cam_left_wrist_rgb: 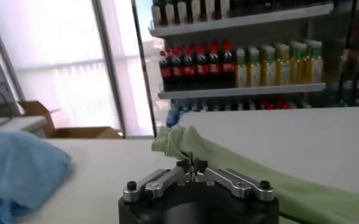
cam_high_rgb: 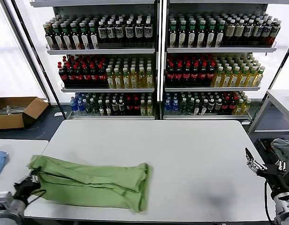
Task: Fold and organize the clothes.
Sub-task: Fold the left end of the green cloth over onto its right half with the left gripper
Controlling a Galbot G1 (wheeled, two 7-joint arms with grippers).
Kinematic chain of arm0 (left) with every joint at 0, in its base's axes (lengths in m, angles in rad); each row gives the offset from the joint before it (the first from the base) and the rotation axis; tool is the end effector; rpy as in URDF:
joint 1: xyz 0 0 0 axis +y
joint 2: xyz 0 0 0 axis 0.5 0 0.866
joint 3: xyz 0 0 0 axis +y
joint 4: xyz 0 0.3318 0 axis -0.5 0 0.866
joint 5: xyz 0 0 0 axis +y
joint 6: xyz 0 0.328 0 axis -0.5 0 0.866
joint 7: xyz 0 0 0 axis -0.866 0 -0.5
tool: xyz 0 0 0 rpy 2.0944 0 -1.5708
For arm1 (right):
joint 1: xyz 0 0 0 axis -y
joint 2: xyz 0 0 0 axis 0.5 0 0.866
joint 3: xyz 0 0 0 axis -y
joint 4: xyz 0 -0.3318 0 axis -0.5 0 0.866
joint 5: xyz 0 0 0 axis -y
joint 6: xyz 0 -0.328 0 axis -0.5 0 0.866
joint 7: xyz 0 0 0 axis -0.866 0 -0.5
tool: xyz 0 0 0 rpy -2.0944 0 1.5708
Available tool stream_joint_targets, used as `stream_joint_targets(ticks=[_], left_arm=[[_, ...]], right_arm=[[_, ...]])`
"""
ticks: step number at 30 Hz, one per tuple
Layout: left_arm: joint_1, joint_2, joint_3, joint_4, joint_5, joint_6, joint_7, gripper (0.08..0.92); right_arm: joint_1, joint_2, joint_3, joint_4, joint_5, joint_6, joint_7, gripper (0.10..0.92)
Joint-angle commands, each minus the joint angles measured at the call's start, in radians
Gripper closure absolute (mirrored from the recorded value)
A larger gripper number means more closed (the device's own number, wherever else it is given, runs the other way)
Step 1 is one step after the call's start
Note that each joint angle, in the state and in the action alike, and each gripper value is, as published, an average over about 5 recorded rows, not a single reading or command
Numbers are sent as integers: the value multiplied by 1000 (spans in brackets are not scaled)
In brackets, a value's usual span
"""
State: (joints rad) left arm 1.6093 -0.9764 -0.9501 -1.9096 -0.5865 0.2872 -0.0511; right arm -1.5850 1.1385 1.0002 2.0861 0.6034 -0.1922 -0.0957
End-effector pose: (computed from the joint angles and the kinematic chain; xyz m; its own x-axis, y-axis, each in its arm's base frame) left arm 0.1781 0.2308 -0.2456 -0.9254 -0.2148 0.3123 -0.1788 0.9739 0.1400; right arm 0.1668 -0.1902 -0.2155 -0.9965 0.0602 0.0587 0.0612 0.9980 0.0151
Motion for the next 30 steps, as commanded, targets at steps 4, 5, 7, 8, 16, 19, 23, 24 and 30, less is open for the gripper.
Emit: stream_joint_targets(ticks=[4,5,7,8,16,19,23,24,30], left_arm=[[-24,299,-240,139,-147,24,136,901],[-26,302,-239,120,-160,34,135,901],[-33,295,-228,76,-179,53,132,901],[-36,286,-219,53,-185,62,130,901],[-37,146,-76,-130,-153,101,108,901],[-29,98,-17,-173,-110,101,108,901],[-27,55,69,-206,-70,100,97,901],[-28,48,88,-212,-63,100,93,901],[-31,13,182,-246,-11,101,82,901]], right_arm=[[-18,-1,5,20,6,3,-6,203],[-22,0,5,23,6,4,-7,203],[-27,4,5,26,5,5,-7,203],[-29,6,5,27,5,5,-7,203],[-33,16,0,35,0,5,-7,203],[-32,20,-5,39,-3,5,-10,203],[-35,24,-10,40,-7,6,-13,203],[-35,25,-11,40,-8,6,-13,203],[-32,30,-14,45,-12,5,-13,203]])
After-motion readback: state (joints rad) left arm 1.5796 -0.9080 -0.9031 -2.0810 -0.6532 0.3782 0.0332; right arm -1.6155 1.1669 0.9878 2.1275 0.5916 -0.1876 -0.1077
